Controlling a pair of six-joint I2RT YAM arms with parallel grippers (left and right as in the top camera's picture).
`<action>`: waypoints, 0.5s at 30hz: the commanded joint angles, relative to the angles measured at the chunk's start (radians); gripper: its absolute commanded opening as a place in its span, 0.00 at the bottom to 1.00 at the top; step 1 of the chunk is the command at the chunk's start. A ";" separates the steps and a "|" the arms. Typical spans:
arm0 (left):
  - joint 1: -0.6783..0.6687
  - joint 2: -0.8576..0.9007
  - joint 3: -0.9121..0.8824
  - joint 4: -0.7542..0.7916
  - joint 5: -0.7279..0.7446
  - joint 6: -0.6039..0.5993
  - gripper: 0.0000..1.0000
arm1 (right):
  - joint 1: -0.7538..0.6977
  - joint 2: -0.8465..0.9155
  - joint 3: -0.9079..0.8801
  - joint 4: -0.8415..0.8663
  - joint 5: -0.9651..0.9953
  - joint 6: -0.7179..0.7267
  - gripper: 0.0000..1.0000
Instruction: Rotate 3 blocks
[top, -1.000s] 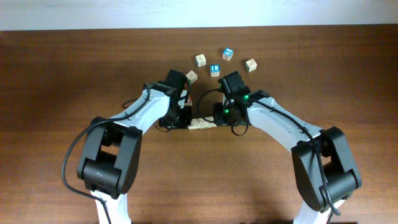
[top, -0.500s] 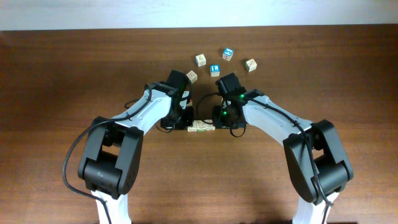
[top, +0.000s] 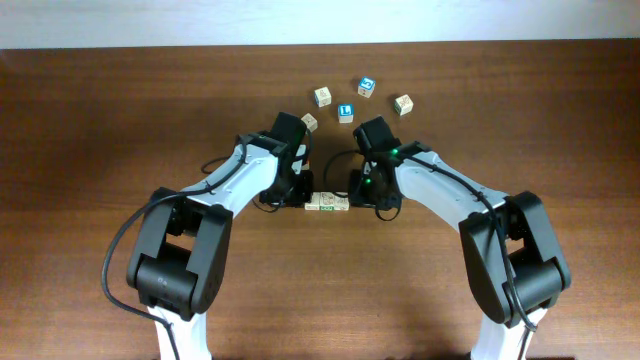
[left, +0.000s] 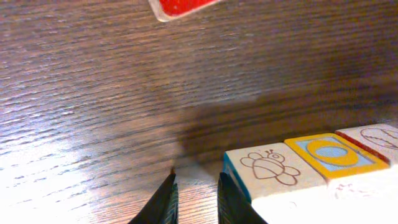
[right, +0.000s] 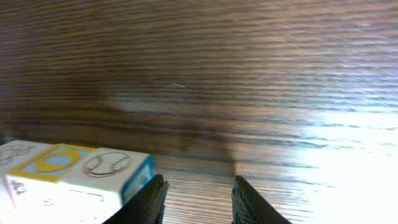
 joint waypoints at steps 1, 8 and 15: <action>-0.003 0.009 0.015 0.002 -0.041 -0.024 0.18 | -0.008 0.006 0.015 -0.028 0.069 0.062 0.36; -0.003 0.009 0.019 -0.025 -0.201 -0.089 0.14 | -0.008 0.005 0.015 -0.060 0.119 0.101 0.36; 0.032 0.009 0.020 -0.039 -0.268 -0.126 0.19 | -0.006 0.004 0.067 -0.174 -0.047 0.018 0.36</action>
